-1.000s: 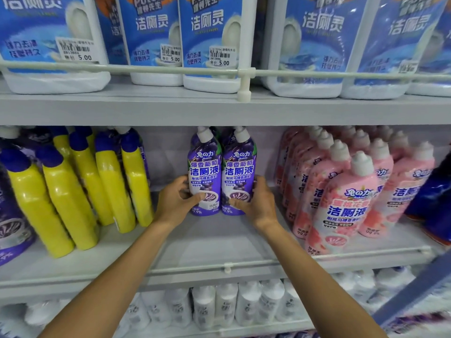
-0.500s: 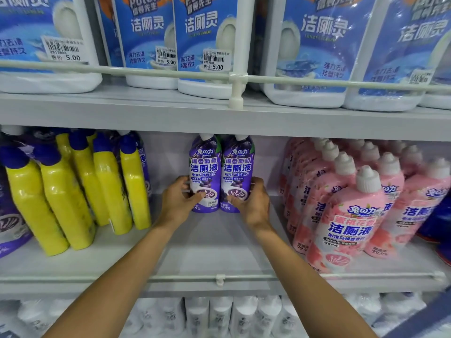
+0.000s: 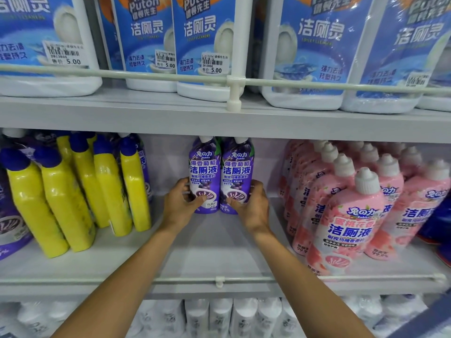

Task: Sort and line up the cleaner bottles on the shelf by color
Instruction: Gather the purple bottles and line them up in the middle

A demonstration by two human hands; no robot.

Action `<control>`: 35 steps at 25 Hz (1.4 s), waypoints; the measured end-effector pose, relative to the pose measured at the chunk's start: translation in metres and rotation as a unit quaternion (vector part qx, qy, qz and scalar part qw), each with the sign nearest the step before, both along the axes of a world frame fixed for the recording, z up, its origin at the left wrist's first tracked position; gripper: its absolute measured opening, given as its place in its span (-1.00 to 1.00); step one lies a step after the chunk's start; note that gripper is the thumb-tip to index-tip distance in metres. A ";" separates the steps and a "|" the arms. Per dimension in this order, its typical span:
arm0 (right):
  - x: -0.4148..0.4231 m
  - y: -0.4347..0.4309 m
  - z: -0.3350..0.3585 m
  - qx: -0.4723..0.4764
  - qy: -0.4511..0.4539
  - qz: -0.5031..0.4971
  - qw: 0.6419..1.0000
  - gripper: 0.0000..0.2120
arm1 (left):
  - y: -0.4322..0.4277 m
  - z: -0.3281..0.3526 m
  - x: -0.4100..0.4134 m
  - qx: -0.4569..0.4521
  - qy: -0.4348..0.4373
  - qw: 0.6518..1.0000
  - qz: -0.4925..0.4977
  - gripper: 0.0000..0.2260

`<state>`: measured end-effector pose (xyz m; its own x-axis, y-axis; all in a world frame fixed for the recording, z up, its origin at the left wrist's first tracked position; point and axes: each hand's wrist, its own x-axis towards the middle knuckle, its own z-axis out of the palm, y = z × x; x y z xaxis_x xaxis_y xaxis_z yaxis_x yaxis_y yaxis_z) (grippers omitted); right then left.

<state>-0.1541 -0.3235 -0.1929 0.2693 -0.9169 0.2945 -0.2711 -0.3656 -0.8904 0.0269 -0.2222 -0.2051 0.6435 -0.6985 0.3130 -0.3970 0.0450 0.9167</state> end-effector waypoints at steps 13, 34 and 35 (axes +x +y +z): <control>0.000 -0.001 -0.005 -0.011 -0.019 0.003 1.000 -0.40 | -0.002 0.001 -0.009 -0.007 -0.017 1.000 0.025 -0.44; 0.001 -0.003 -0.005 0.025 -0.040 0.004 0.999 -0.36 | -0.001 -0.001 -0.011 -0.007 0.002 0.999 0.033 -0.46; 0.001 -0.003 -0.004 0.032 -0.044 0.007 0.998 -0.37 | 0.000 0.001 -0.010 -0.002 0.009 1.000 0.027 -0.46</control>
<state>-0.1531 -0.3264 -0.1970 0.2578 -0.9310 0.2584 -0.1851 -0.3100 -0.9325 0.0173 -0.2224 -0.2045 0.6858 -0.6619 0.3027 -0.3816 0.0272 0.9239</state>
